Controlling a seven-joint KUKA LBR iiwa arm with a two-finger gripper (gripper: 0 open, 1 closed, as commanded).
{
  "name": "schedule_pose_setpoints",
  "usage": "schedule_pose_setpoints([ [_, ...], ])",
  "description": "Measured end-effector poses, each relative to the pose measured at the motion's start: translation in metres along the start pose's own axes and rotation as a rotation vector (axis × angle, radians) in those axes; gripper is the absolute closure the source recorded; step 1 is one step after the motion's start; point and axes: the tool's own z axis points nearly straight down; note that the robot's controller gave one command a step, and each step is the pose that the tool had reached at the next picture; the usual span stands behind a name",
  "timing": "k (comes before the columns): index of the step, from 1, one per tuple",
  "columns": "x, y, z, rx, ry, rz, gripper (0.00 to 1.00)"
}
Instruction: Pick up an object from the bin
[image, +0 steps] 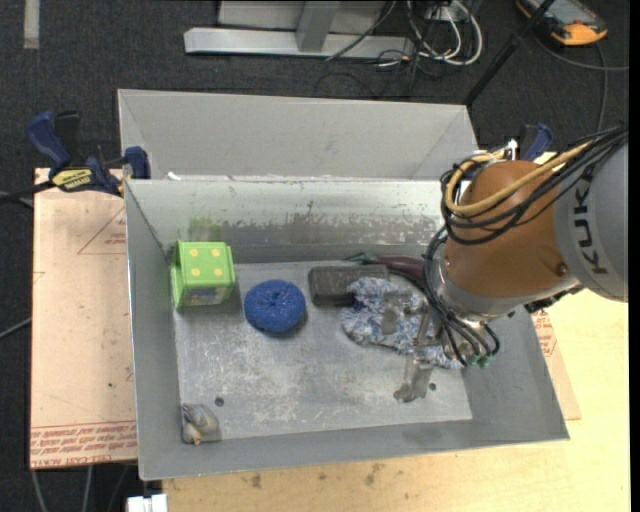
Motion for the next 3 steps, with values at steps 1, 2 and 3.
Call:
schedule_pose_setpoints([
  [1,-0.002,0.0,-0.004,0.0,-0.009,0.0,0.0],
  [2,-0.057,-0.005,0.029,0.0,-0.017,0.04,0.0],
  [3,-0.071,-0.023,0.041,0.0,-0.011,-0.004,0.0],
])
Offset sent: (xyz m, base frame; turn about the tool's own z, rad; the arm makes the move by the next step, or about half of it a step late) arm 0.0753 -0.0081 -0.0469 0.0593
